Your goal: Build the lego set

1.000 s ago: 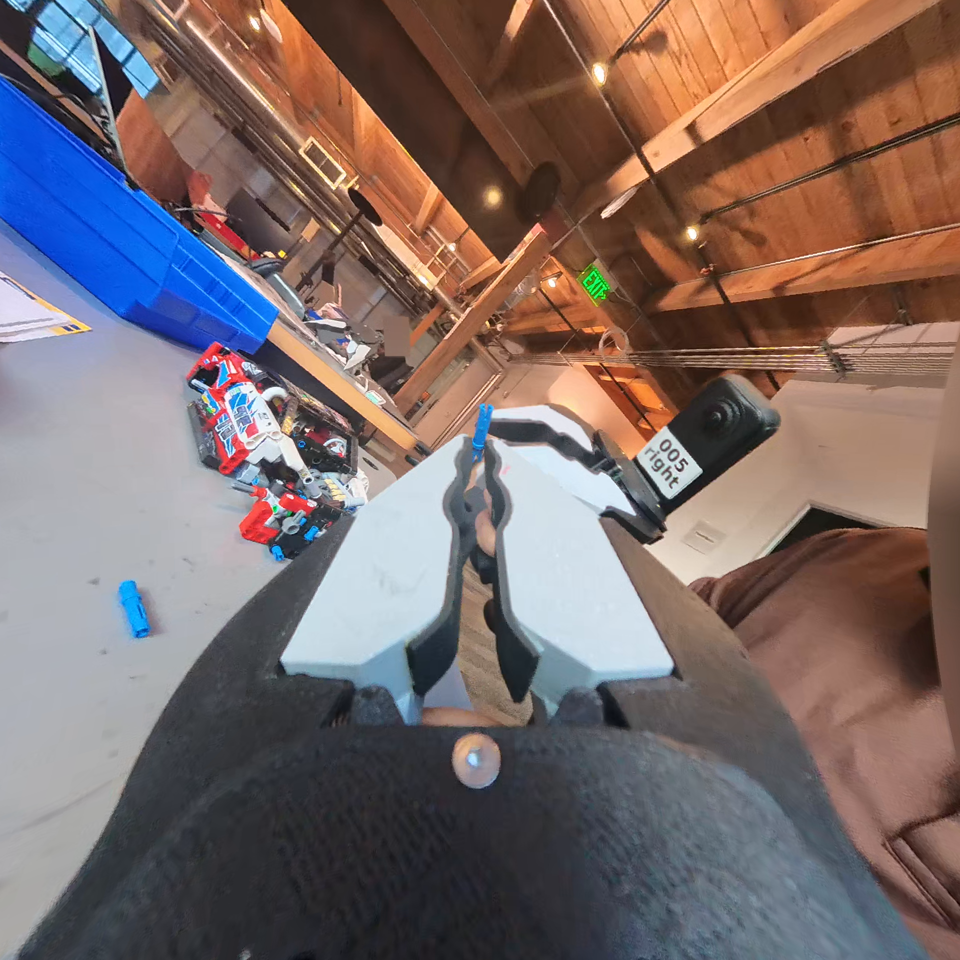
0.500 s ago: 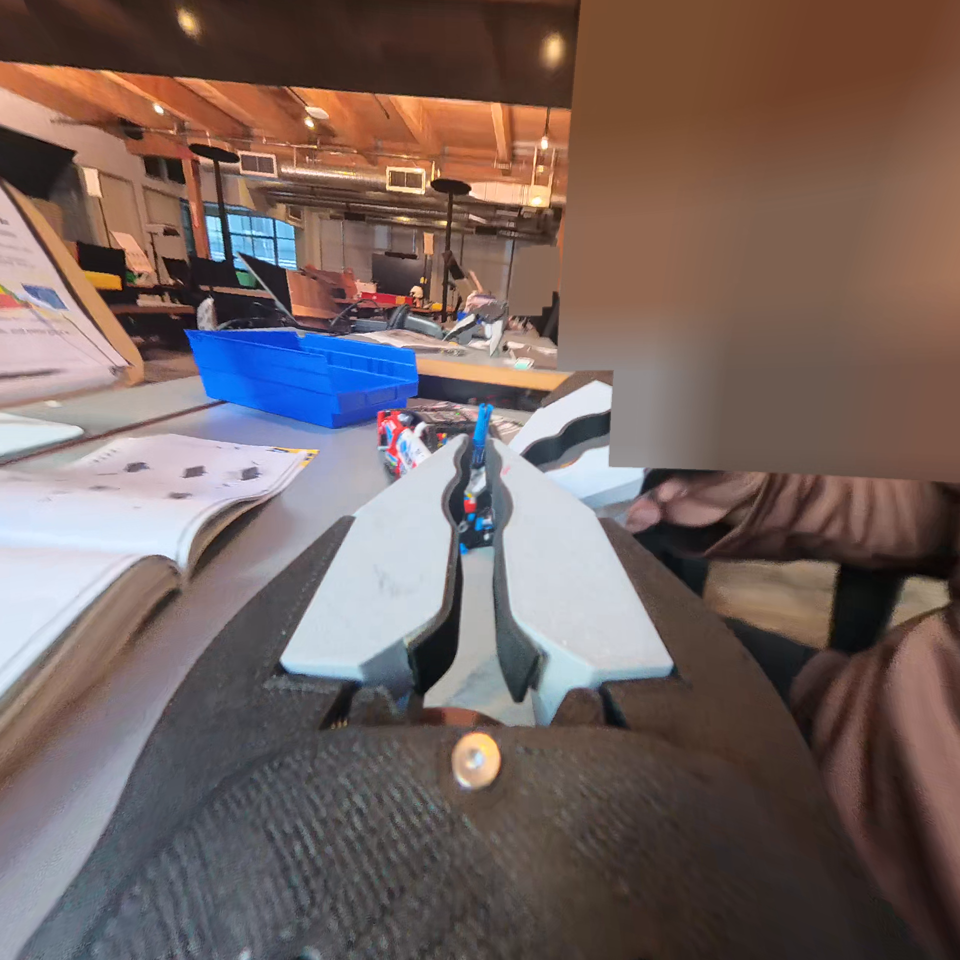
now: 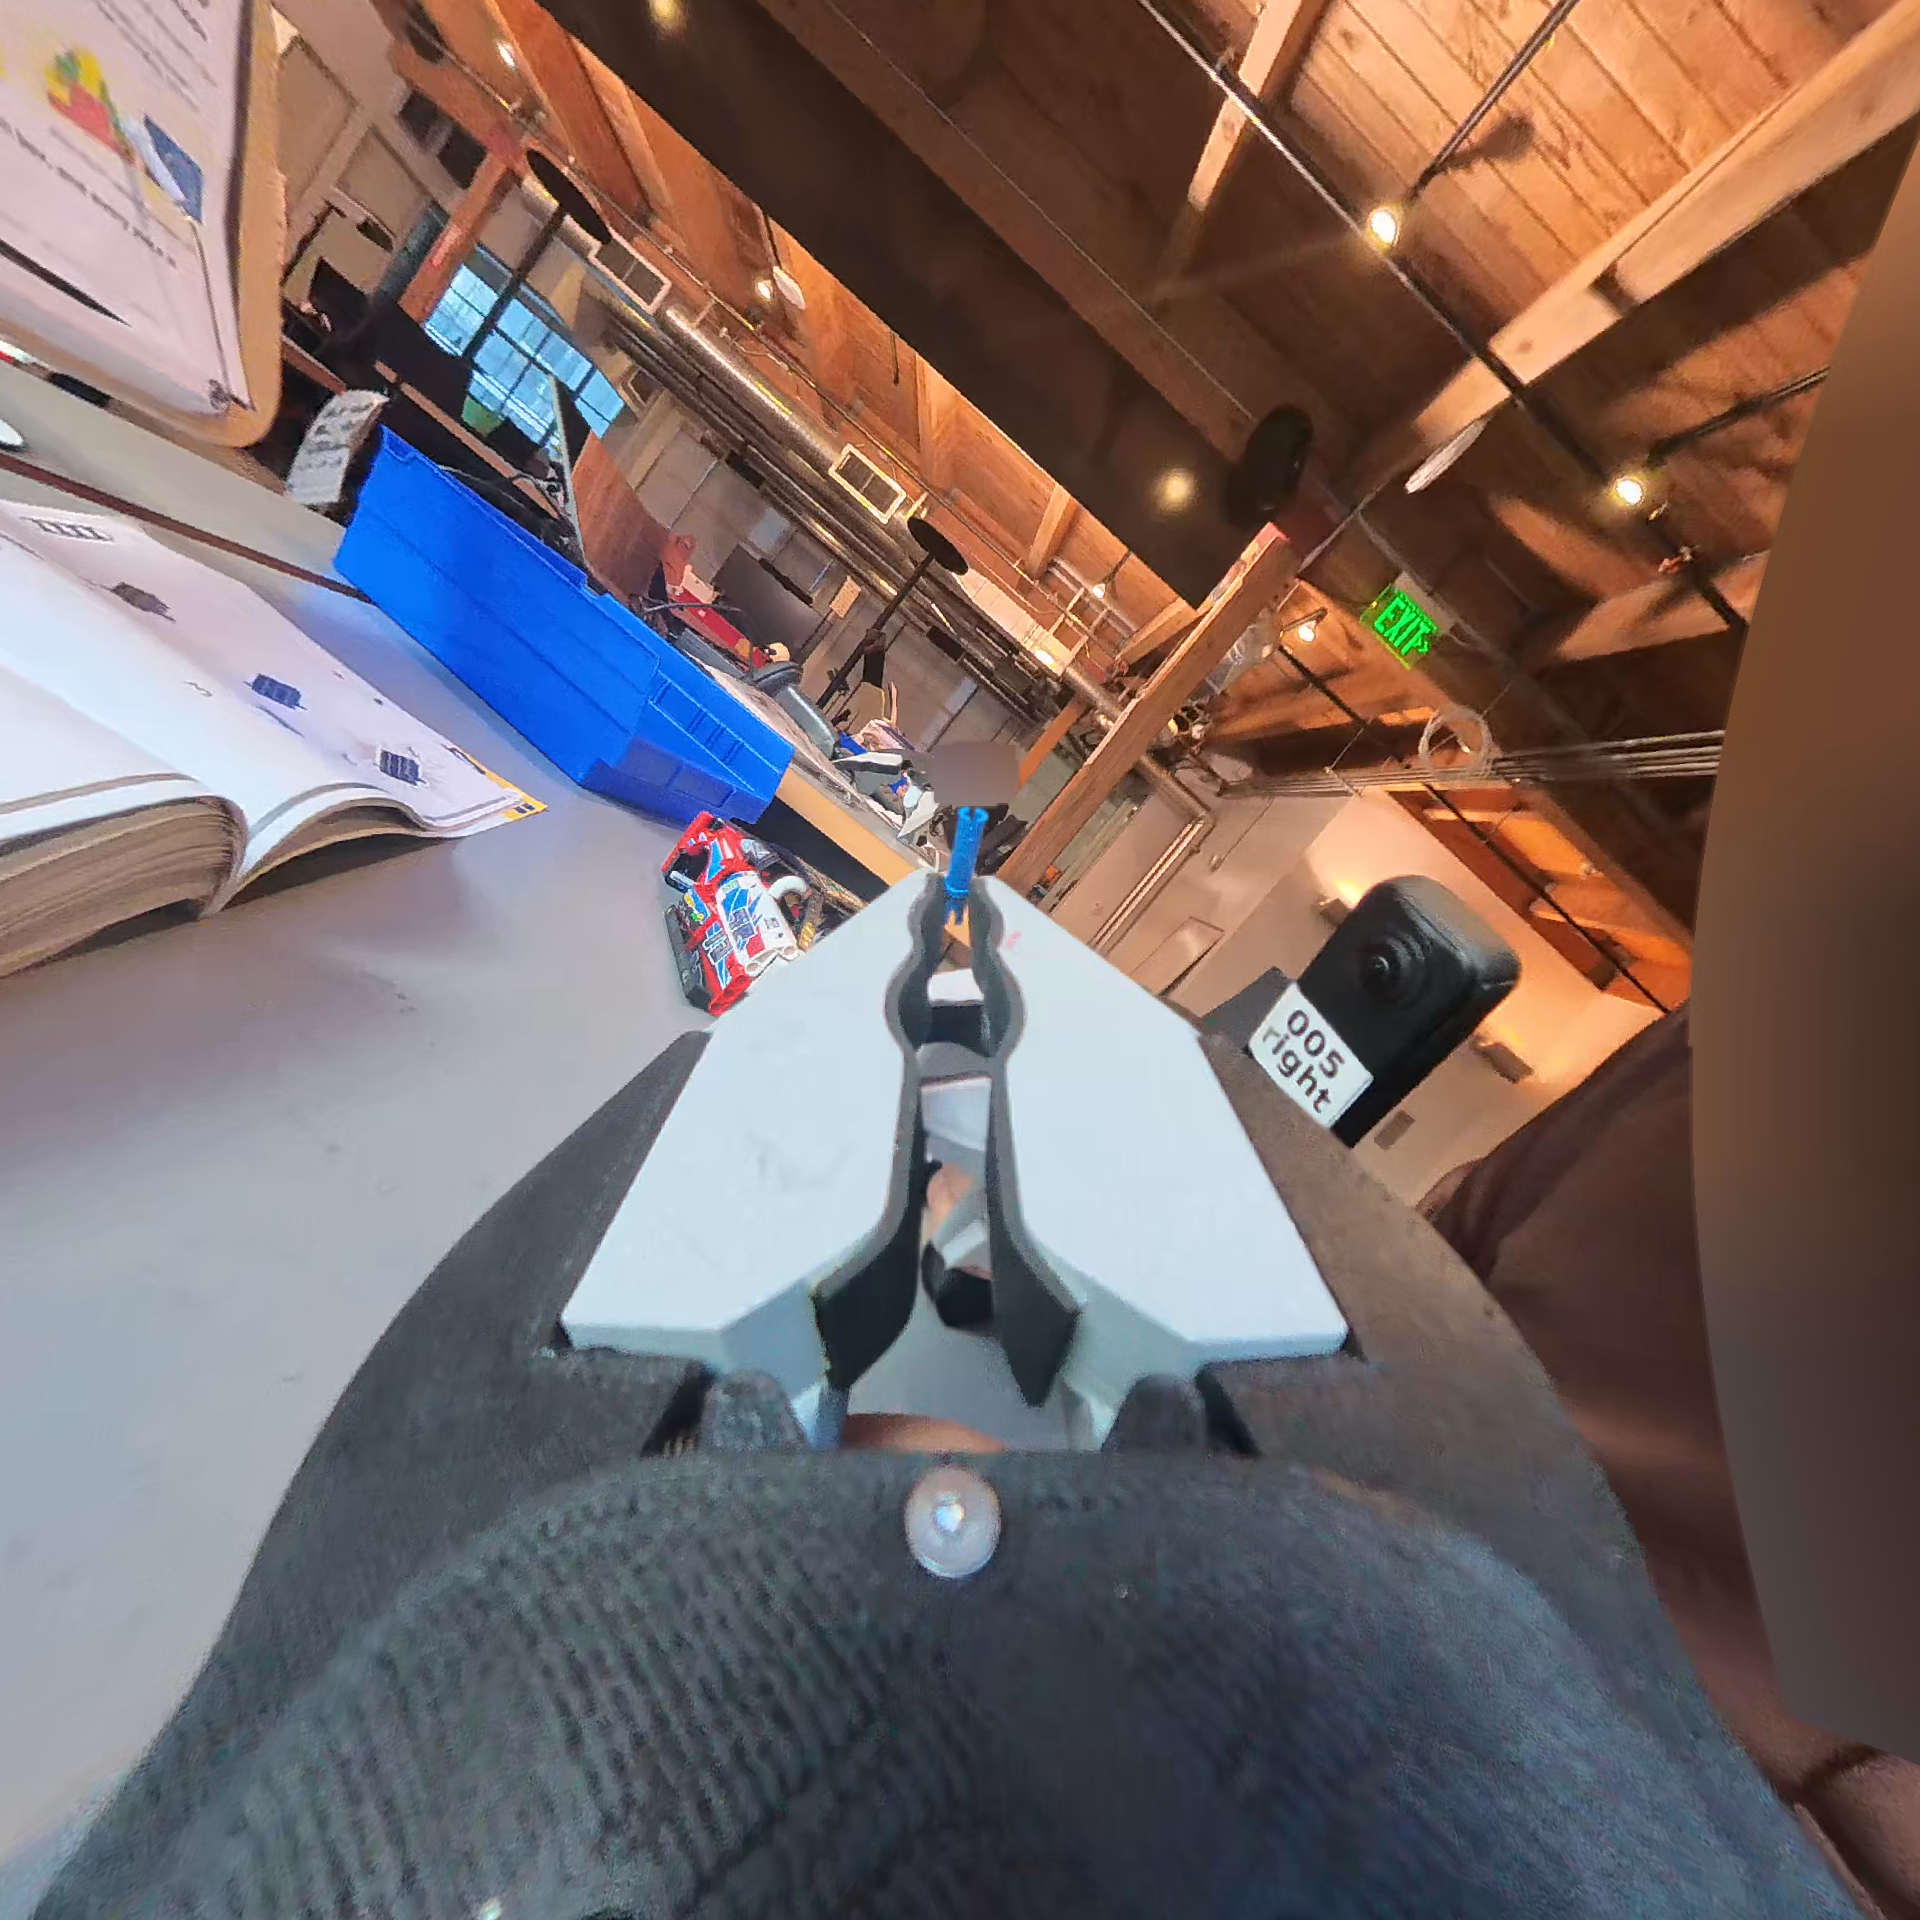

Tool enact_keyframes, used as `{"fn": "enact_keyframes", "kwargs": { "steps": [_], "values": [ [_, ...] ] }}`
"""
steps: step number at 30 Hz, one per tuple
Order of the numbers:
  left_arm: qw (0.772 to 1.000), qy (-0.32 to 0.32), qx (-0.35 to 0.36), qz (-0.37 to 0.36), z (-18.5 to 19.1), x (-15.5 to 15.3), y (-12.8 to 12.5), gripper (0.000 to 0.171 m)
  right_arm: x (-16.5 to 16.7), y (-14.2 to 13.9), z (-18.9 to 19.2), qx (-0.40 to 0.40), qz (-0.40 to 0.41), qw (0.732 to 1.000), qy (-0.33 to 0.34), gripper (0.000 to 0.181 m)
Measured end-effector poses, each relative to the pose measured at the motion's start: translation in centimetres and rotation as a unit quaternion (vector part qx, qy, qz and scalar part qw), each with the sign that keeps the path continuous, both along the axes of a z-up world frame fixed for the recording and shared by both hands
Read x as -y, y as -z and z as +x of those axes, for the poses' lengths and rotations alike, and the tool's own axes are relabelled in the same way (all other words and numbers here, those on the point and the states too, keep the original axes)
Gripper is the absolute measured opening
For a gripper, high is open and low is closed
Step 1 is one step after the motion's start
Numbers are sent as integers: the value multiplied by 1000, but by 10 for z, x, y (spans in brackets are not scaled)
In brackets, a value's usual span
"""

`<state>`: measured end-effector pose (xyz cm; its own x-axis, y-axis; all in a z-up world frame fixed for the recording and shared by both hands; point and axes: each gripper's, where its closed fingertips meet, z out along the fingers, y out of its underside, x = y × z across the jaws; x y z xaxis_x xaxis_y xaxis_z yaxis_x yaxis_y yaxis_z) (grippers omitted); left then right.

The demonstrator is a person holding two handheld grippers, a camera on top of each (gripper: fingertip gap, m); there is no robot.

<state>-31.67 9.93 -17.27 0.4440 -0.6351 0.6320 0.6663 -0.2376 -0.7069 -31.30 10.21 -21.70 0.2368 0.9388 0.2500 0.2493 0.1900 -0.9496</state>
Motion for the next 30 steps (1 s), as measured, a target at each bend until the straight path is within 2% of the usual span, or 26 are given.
{"fn": "enact_keyframes", "kwargs": {
  "steps": [5, 8, 14, 23, 30],
  "values": [
    [999, 12, 35, -15, -4, -4, 1, 2, -7, -13, 2, -32, 16, 999, 19, 7],
    [997, 10, 66, -25, -12, -7, 2, 2, -4, -24, -1, -43, 38, 998, 22, 7],
    [991, 26, 122, -36, -16, -6, 0, 2, -3, -30, -12, -25, 55, 998, 26, 9],
    [985, 64, 154, -42, -6, 0, -1, 2, 3, -39, -12, -20, 83, 996, 36, 10],
    [980, 95, 169, -43, 1, 4, -4, 2, 5, -42, -9, -14, 114, 992, 45, 5]
  ]
}}
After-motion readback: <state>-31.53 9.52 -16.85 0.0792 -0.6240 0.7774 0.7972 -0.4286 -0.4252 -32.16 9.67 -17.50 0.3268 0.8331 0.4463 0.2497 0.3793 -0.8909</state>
